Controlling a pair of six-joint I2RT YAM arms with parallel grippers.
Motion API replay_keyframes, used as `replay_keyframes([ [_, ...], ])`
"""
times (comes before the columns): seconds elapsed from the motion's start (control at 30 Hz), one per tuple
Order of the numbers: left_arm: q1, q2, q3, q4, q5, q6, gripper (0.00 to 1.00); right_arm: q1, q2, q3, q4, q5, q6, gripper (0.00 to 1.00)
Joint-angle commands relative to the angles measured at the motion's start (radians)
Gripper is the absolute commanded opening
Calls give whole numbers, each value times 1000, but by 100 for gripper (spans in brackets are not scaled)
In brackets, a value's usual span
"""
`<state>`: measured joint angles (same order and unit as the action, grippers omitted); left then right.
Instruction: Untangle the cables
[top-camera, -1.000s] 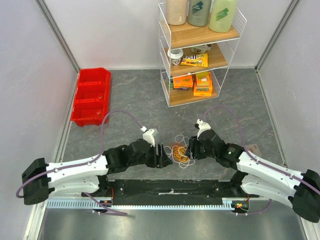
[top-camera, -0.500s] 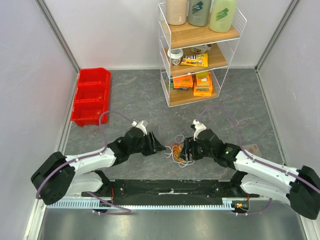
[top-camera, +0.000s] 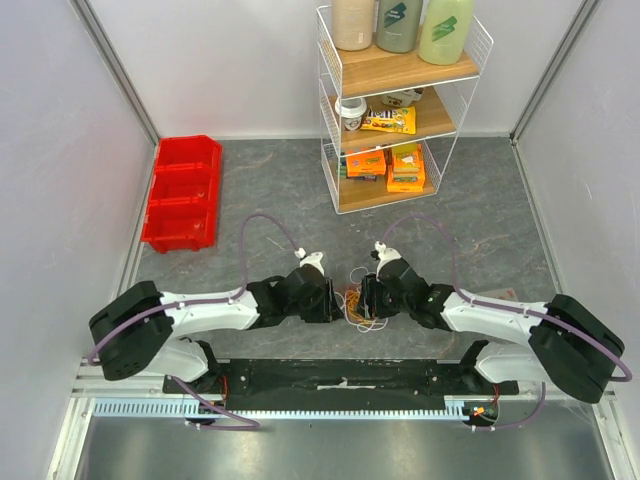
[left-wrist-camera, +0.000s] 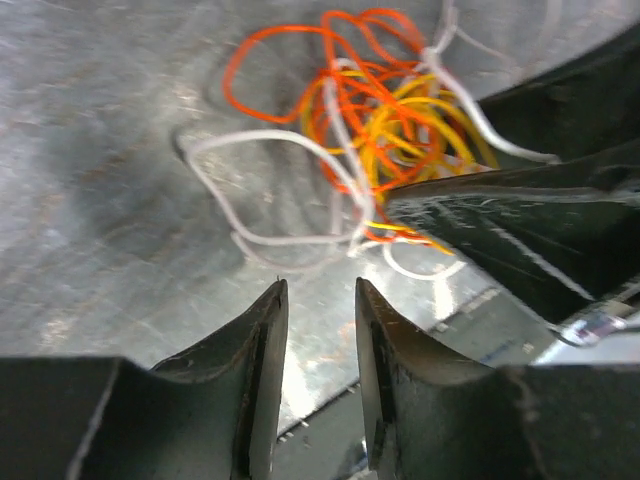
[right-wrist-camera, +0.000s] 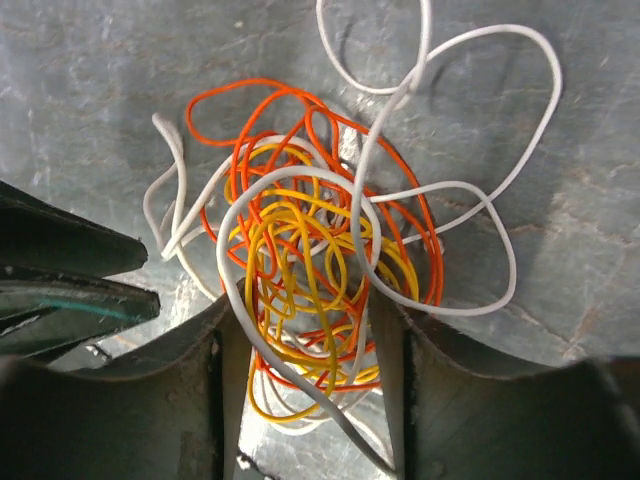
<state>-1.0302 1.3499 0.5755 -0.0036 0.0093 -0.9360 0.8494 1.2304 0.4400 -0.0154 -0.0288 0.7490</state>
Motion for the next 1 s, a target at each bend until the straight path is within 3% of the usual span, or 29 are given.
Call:
replay_keyframes([
  [0.0, -5, 72, 64, -98, -141, 91, 40, 2, 52, 20, 63, 128, 10, 51],
  [0.07, -11, 87, 72, -98, -169, 115, 45, 2, 50, 20, 61, 141, 12, 33],
  [0.13, -18, 100, 80, -82, -173, 149, 50, 4, 44, 14, 58, 142, 15, 28],
  [0.57, -24, 212, 179, -72, -175, 272, 56, 2, 50, 12, 61, 118, 32, 22],
  [0.77, -28, 227, 192, -102, -164, 246, 28, 2, 41, 19, 49, 130, 35, 16],
  [0.97, -33, 22, 84, -143, -151, 194, 3, 2, -11, 16, -13, 236, 38, 8],
])
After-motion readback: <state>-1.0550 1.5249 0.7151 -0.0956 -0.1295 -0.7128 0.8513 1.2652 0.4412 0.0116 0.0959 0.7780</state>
